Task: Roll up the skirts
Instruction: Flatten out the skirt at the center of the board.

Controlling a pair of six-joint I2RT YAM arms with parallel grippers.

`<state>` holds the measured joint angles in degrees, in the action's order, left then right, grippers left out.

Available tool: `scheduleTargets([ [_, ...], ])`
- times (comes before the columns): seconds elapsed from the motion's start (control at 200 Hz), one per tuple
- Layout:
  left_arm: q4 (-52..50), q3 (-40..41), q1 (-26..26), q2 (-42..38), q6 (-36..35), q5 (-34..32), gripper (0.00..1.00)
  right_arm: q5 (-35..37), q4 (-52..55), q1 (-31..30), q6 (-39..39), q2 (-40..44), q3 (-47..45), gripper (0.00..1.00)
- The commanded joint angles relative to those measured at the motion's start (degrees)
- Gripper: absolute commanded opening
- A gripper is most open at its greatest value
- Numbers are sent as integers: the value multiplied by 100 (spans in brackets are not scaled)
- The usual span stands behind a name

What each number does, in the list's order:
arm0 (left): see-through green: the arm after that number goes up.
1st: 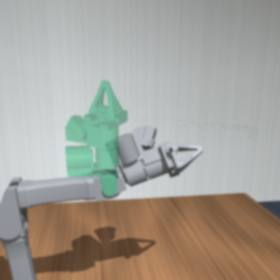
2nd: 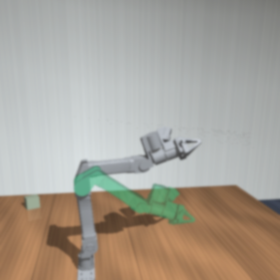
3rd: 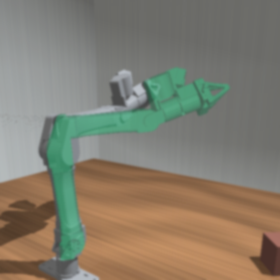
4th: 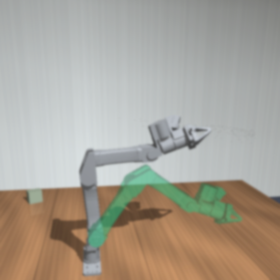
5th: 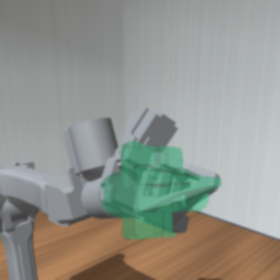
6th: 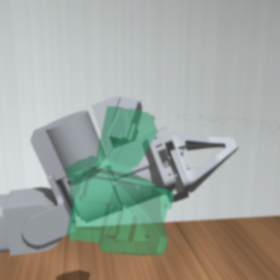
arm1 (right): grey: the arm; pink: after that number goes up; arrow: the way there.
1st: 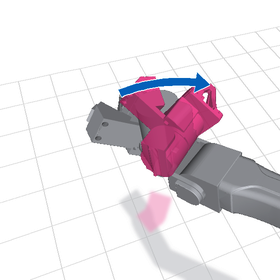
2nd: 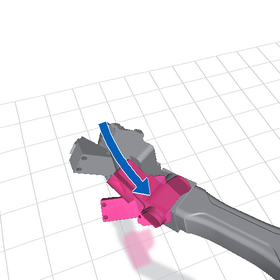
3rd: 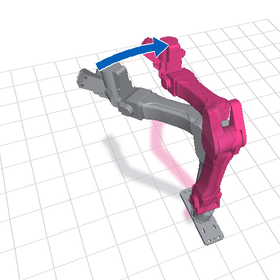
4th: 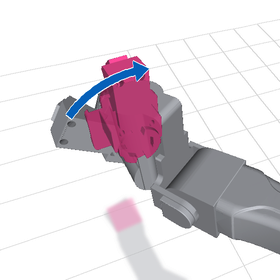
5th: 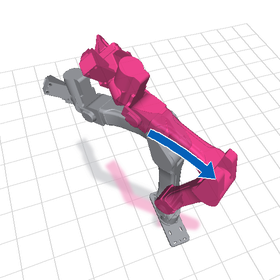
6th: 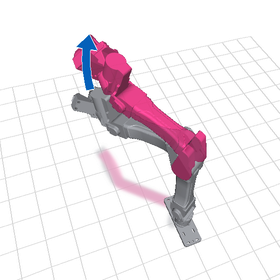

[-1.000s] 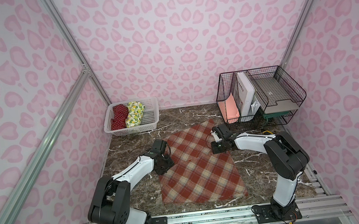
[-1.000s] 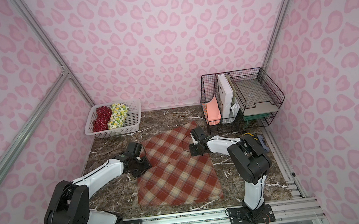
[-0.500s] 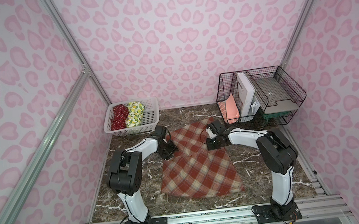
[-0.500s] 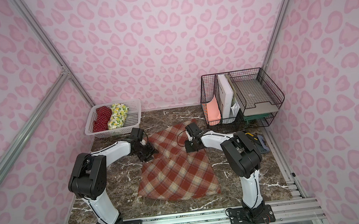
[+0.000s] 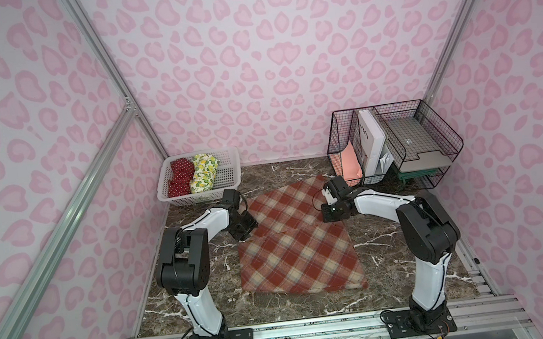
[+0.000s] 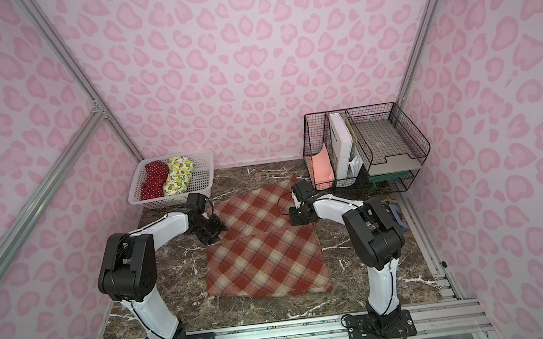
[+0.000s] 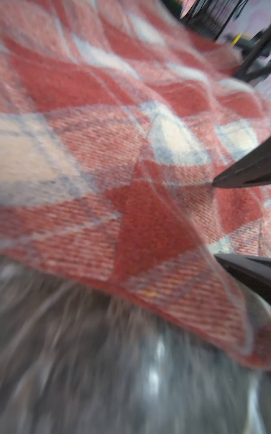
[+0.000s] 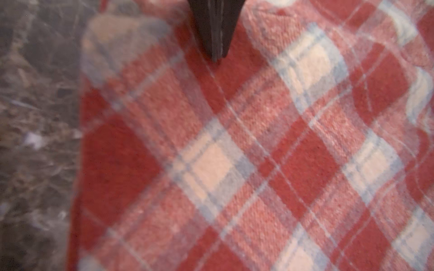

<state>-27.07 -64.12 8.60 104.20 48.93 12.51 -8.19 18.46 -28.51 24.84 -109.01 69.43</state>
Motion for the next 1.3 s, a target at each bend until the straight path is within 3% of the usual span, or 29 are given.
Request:
scheduleTargets([
  [0.0, -771, 85, -21, -271, -207, -1076, 52, 128, -3, -14, 48, 285, -152, 6],
  [0.175, -901, -13, 253, -1011, -623, -1179, 61, 205, -12, -55, 42, 573, -151, 8],
  [0.33, -1521, 138, 452, -1945, -542, -1523, 68, 620, 335, -253, 66, 1135, -311, 16],
  [0.58, -2882, 2166, 1010, -4653, 728, -1465, 71, 800, 1043, -624, 878, 3360, -2354, 48],
  [0.695, -3591, 2709, 1328, -5508, 1391, -1506, 70, 694, 1112, -902, 1638, 4323, -3189, 52],
  [0.835, -3707, 3131, 1421, -5724, 1613, -1294, 70, 905, 1433, -1087, 2351, 4760, -3726, 55],
  [0.985, -2687, 3683, 1656, -5684, 2152, -824, 67, 1063, 1845, -1090, 2629, 4899, -3864, 57],
  [1.295, -2071, 4258, 2058, -5904, 3088, -1194, 61, 576, 1642, -1082, 2837, 5193, -4168, 59],
])
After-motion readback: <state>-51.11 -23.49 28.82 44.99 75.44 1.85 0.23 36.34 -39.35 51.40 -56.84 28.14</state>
